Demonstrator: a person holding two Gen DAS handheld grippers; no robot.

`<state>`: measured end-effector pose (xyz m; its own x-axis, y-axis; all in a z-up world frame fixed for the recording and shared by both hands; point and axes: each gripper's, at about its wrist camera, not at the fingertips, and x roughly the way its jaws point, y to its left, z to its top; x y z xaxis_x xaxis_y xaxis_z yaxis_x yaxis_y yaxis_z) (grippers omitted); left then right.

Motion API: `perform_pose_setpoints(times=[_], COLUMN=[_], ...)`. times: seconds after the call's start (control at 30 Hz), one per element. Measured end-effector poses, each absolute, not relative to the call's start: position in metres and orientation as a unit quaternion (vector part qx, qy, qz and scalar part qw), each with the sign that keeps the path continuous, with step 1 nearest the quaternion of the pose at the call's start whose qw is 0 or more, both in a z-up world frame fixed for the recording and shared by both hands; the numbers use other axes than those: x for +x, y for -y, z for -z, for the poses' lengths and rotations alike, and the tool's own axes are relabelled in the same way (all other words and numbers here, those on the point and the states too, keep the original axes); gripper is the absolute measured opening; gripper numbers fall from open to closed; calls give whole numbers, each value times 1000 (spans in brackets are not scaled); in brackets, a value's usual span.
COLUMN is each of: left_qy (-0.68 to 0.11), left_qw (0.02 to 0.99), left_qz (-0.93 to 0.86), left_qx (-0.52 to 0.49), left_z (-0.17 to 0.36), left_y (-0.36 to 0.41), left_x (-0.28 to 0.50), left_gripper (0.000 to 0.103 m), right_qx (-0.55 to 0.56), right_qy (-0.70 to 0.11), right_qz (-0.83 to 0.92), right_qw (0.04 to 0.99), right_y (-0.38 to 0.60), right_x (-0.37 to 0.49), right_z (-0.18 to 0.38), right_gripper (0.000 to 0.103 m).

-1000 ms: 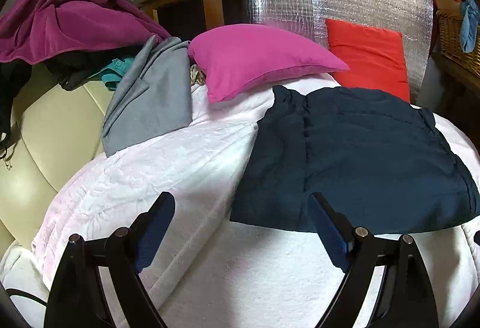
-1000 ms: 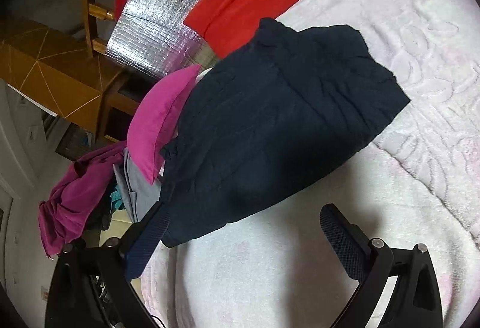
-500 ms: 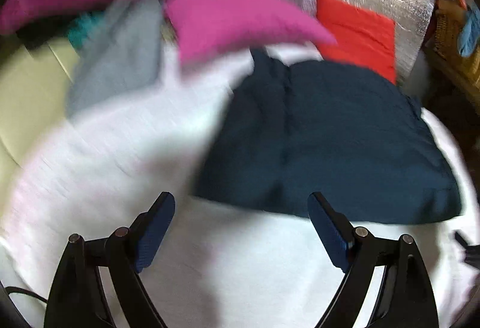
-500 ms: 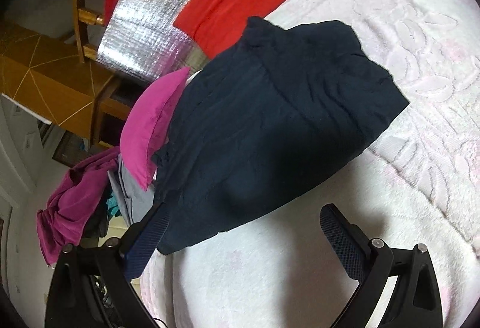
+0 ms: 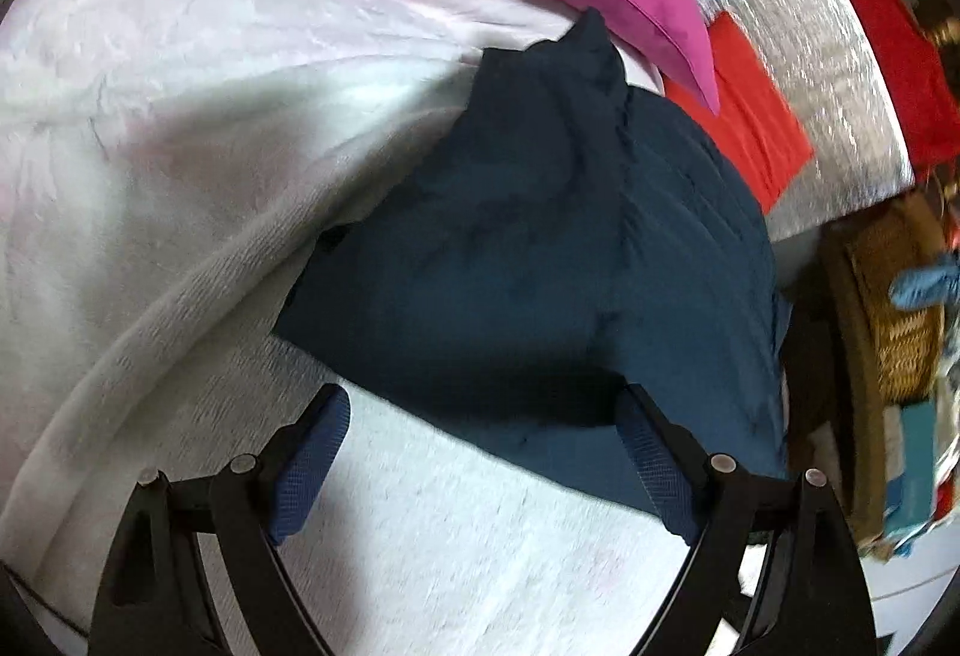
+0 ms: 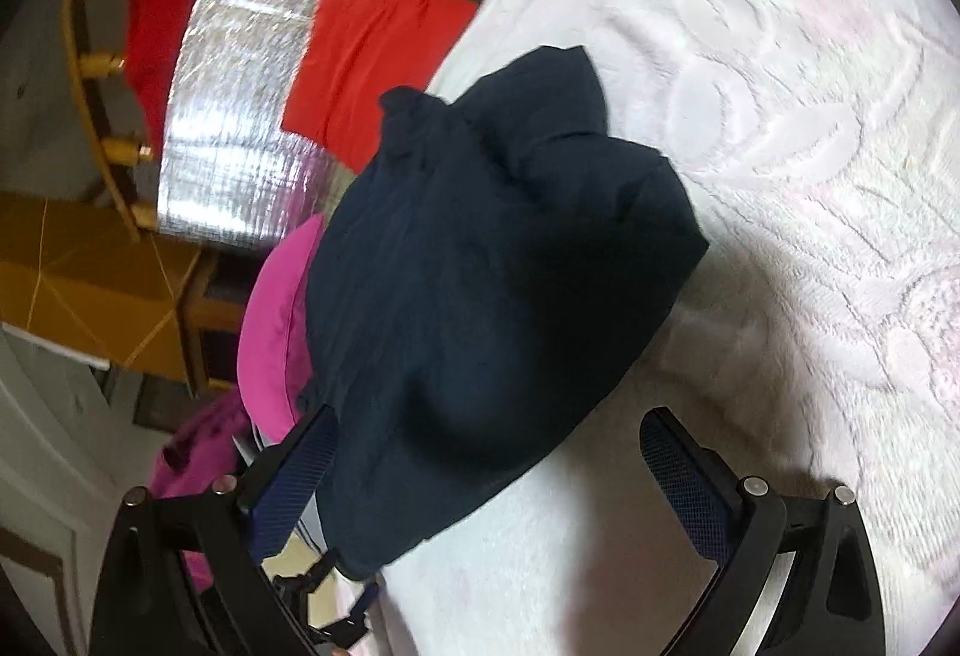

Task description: Fold large clothes

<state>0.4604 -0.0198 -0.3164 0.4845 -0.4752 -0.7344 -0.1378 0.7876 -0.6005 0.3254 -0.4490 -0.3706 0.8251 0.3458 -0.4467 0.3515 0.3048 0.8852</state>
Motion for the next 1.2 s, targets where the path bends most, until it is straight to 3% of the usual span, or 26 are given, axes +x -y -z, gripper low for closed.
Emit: perform_pose_setpoints(times=[0.3,0.43,0.57,0.63,0.7,0.77,0.83,0.9,1.0,1.2], left_qy=[-466,-454,-446,-447,-444,-437,-427,-418,-410,-407], left_qw=[800,799,801,800,801,806,817,827,837,843], left_qz=[110,112,109,107,110,114,119,120,117,112], left_qx=[-362,-379,-385,-386,-386,-382,-370,-355,-342,-333], left_z=[321,324,325,326,328,326,321,314,306,299], left_y=[1,-3,-5,-5,-5,-5,-2,0,3,1], left_x=[476,483,485,487,486,485,484,484,483,478], left_gripper=[89,71,67,68,68,64,44,35,27,22], right_qx=[576,555,533,514,501,495,492,478,457,447], right_qy=[-274,-276,-278,-286,-290,-293,-292,-291,-288,-283], right_qz=[11,22,28,43,53,55,53,58,67,65], right_qw=[770,785,798,807,814,816,818,827,839,846], right_y=[456,454,452,451,452,454,453,450,445,442], right_x=[346,357,368,374,377,379,379,378,376,368], right_z=[371,368,368,367,368,368,367,361,352,346], right_gripper=[93,93,93,86,72,65,57,49,42,38])
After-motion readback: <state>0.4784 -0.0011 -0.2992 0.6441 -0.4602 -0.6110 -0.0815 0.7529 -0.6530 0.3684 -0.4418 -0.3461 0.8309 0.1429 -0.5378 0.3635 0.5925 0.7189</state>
